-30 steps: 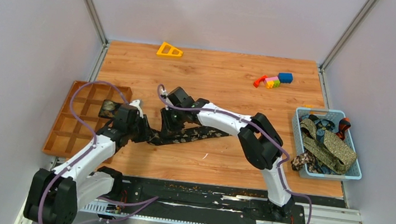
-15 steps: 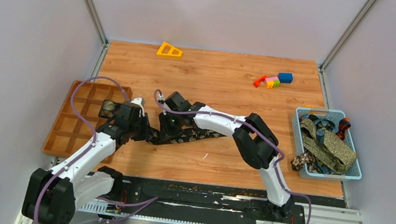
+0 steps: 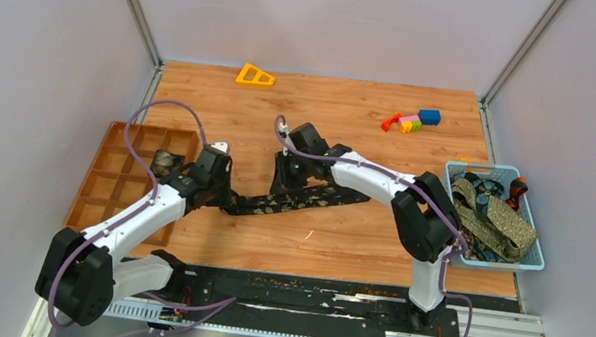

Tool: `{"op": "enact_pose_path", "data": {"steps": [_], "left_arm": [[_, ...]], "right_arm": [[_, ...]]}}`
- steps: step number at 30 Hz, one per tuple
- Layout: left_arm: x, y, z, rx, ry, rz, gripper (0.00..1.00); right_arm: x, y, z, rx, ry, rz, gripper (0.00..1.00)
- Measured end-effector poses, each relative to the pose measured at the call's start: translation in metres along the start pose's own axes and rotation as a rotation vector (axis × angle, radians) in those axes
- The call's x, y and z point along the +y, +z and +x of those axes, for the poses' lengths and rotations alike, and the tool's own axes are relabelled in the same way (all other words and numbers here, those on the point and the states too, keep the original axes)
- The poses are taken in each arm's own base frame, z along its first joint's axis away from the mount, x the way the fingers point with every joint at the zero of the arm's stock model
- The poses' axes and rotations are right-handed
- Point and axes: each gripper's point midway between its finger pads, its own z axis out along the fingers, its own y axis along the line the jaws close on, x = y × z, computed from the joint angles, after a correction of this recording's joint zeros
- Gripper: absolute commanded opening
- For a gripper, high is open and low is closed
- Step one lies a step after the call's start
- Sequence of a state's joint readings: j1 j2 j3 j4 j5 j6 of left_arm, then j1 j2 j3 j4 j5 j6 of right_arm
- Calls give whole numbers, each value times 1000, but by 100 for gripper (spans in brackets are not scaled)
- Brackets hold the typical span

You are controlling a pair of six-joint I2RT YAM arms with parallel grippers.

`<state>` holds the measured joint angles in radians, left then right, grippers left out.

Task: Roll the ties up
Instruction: Roll the tie at the center of the board.

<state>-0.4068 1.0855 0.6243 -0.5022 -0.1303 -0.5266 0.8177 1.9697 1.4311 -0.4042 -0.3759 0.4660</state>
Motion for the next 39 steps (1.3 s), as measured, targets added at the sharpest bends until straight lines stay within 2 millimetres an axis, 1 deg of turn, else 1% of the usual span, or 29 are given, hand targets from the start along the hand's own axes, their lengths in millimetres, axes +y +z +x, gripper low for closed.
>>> {"op": "enact_pose_path", "data": {"steps": [5, 12, 20, 30, 39], "left_arm": [[1, 1, -2, 0, 44, -55, 30], [-1, 0, -7, 0, 132, -147, 30], [-6, 6, -8, 24, 259, -278, 30], [-17, 16, -6, 46, 362, -369, 31], [-29, 24, -6, 48, 405, -422, 32]], "right_arm": [[-15, -22, -5, -38, 24, 14, 14], [-27, -40, -5, -65, 33, 25, 14], [-39, -55, -4, -87, 50, 32, 14], [-49, -77, -7, -127, 67, 35, 14], [-53, -83, -5, -132, 67, 35, 14]]}}
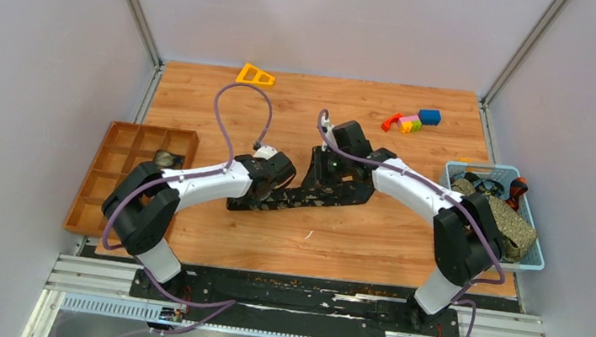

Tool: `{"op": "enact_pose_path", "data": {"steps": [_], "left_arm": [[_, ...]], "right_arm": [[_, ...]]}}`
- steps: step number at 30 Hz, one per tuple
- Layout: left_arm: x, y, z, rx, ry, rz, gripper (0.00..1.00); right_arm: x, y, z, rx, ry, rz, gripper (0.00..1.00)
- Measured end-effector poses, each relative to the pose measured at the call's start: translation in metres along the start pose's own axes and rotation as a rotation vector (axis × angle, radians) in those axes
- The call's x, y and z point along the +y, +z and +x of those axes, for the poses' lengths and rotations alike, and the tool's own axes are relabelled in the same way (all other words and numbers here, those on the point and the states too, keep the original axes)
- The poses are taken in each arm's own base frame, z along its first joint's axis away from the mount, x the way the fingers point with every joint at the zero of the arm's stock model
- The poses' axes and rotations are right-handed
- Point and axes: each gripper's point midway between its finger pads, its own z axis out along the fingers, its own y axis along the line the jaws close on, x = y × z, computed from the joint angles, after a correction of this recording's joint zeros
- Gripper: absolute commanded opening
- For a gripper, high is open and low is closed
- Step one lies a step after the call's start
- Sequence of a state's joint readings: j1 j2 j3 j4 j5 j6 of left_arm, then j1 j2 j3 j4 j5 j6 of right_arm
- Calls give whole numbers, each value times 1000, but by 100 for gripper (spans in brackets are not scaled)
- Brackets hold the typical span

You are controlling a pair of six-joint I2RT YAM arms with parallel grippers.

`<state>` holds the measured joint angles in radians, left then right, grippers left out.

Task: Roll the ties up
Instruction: Roll the tie at the center of the board.

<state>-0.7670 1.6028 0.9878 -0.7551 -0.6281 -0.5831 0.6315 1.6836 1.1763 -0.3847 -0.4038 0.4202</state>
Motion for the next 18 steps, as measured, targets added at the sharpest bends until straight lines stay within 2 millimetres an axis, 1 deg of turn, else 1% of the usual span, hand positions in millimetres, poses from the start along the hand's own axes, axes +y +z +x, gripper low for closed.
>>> {"op": "enact_pose_path", "data": {"steps": [6, 12, 18], "left_arm": [[-12, 0, -3, 3, 14, -7, 36], [-26, 2, -6, 11, 20, 13, 45], [-40, 1, -8, 20, 3, 67, 53]], "right_arm": [[0, -5, -3, -13, -4, -3, 14], [-4, -10, -3, -21, 3, 1, 14], [-7, -13, -3, -25, 5, 3, 14]]}}
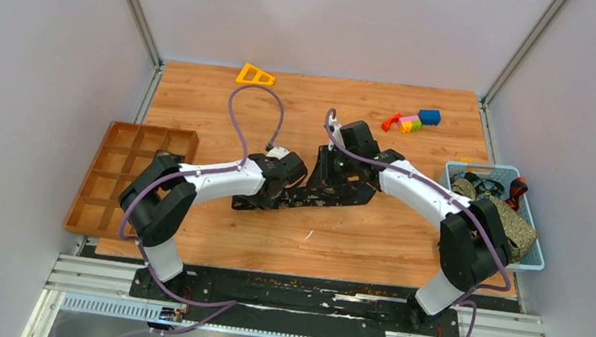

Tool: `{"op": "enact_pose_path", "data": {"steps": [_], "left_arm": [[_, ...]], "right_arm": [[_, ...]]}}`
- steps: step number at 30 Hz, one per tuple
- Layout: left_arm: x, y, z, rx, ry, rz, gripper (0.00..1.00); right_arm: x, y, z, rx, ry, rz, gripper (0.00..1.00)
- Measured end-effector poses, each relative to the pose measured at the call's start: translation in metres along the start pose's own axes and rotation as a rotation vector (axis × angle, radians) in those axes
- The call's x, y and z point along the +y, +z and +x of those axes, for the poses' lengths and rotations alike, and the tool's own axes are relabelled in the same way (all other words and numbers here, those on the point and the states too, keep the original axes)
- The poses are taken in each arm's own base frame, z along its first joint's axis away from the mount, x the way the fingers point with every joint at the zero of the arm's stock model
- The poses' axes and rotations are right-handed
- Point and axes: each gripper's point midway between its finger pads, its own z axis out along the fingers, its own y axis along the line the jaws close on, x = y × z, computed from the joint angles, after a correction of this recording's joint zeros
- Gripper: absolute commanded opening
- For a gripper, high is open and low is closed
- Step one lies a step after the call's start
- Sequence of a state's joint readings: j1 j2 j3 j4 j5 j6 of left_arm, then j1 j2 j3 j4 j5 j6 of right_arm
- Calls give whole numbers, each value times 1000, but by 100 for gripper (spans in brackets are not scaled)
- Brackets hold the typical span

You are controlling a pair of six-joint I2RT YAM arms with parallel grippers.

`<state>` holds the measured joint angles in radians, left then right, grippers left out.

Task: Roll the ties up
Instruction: Roll the tie at the center of the board.

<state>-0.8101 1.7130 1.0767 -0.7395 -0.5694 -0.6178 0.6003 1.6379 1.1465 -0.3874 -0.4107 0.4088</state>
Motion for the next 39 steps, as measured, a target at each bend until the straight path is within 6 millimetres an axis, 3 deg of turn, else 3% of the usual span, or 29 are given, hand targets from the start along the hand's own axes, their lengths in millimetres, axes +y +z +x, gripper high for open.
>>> {"op": "enact_pose_path", "data": {"steps": [11, 15, 20, 25, 29, 34, 39], "left_arm": [[-19, -3, -2, 8, -32, 96, 64], [-23, -12, -8, -24, -67, 150, 68], [-15, -32, -16, -85, -114, 200, 69], [3, -51, -16, -141, -159, 225, 63], [17, -57, 3, -156, -196, 243, 55], [27, -47, 45, -148, -246, 284, 41], [26, -38, 68, -182, -339, 357, 39]], "right_arm": [[-1, -1, -1, 0, -1, 2, 14], [2, -2, -5, 0, -1, -2, 14], [7, 10, -18, 8, 1, -28, 14], [14, 33, -31, 33, 3, -58, 14], [24, 58, -47, 56, -3, -94, 14], [34, 93, -63, 94, -9, -150, 13], [37, 127, -67, 155, 7, -200, 11]]}}
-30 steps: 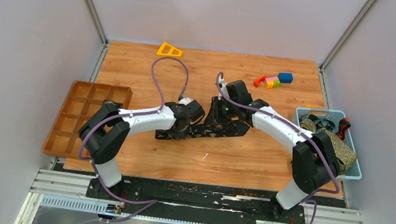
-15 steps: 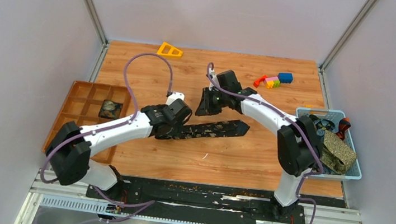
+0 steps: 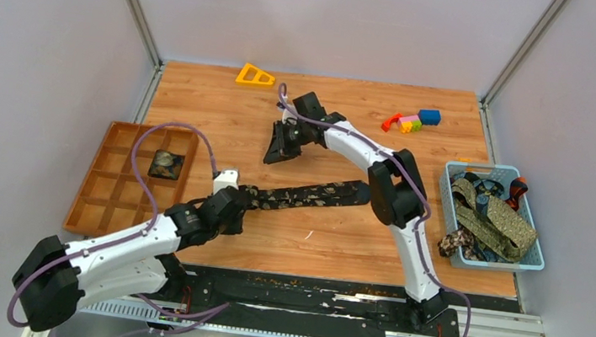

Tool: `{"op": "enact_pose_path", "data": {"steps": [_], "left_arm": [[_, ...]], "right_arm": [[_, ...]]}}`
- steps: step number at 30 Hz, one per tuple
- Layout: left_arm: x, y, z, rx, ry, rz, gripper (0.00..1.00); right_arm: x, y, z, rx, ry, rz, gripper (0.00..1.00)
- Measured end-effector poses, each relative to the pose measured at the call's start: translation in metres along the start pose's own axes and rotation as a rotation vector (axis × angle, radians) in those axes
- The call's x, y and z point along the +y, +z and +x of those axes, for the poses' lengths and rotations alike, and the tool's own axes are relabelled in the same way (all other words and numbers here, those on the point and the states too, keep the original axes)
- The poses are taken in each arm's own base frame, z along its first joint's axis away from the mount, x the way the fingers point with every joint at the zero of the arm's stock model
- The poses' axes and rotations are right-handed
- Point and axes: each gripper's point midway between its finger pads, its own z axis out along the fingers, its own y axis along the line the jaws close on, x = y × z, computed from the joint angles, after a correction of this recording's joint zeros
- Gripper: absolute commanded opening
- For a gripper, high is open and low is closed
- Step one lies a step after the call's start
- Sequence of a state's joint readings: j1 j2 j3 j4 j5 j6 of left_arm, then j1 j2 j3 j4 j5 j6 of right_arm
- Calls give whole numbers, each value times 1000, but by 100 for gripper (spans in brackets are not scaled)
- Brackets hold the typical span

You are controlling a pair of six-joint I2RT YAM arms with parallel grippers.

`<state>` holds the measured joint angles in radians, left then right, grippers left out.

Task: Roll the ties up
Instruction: Roll the tie at the center of the board.

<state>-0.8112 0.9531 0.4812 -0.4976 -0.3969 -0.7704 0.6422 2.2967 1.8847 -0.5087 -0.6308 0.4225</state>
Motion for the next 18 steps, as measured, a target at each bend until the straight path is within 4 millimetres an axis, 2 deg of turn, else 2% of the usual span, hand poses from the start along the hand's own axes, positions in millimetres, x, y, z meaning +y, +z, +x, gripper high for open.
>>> {"op": "enact_pose_path", "data": {"steps": [11, 18], "left_arm": [[-8, 21, 12, -85, -183, 100, 37], [-14, 30, 8, -99, -219, 108, 37]], "right_arm": [[3, 54, 2, 101, 52, -135, 12], [12, 85, 39, 212, 82, -182, 11]]}}
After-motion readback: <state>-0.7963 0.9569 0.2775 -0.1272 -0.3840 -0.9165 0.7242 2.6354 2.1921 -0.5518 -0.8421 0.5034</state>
